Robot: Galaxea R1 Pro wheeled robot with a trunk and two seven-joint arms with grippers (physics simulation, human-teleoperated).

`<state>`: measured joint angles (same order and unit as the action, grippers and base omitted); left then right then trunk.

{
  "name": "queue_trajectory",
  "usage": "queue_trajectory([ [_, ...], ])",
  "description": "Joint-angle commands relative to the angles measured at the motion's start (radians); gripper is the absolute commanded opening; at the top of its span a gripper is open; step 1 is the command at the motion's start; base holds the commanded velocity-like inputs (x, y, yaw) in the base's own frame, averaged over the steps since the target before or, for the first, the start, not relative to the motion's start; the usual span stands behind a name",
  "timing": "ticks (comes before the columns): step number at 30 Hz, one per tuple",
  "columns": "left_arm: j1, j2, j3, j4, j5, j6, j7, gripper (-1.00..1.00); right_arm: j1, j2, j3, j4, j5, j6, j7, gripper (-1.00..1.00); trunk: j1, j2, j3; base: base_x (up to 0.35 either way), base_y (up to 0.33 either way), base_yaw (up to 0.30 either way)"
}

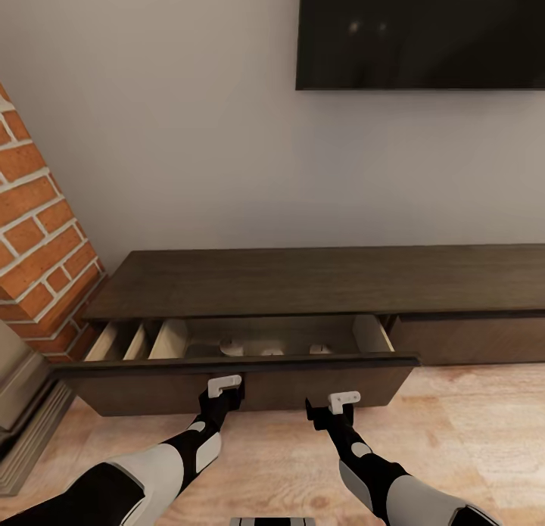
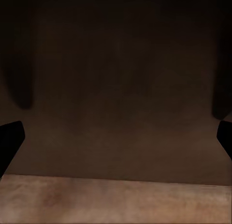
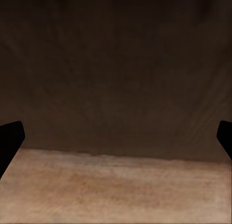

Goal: Place each of the two pumpkins and all three candles from the living room inside a cabinet in the living room (use any cabinet), then make sure every cabinet is closed, and position the cauldron so it is next to a table in the living room.

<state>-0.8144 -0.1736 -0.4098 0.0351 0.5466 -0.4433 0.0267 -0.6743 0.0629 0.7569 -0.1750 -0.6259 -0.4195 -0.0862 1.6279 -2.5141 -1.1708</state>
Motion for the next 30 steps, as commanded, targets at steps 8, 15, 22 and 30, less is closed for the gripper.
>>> queue_trajectory([
  [8, -0.002, -0.001, -0.006, 0.005, 0.006, -0.004, 0.002, 1.0, -0.001, 0.0, 0.009, 0.0, -0.003, -0.002, -0.007, 1.0, 0.0, 0.0, -0.001, 0.115, 0.0, 0.0],
  [15, -0.002, -0.001, -0.006, 0.005, 0.006, -0.004, 0.002, 1.0, -0.001, 0.0, 0.009, 0.0, -0.003, -0.002, -0.007, 1.0, 0.0, 0.0, -0.001, 0.122, 0.0, 0.0],
  [22, -0.002, -0.001, -0.006, 0.005, 0.006, -0.004, 0.002, 1.0, -0.001, 0.0, 0.009, 0.0, -0.003, -0.002, -0.007, 1.0, 0.0, 0.0, -0.001, 0.128, 0.0, 0.0],
  [30, -0.002, -0.001, -0.006, 0.005, 0.006, -0.004, 0.002, 1.0, -0.001, 0.0, 0.009, 0.0, -0.003, -0.002, -0.007, 1.0, 0.0, 0.0, -0.001, 0.128, 0.0, 0.0],
])
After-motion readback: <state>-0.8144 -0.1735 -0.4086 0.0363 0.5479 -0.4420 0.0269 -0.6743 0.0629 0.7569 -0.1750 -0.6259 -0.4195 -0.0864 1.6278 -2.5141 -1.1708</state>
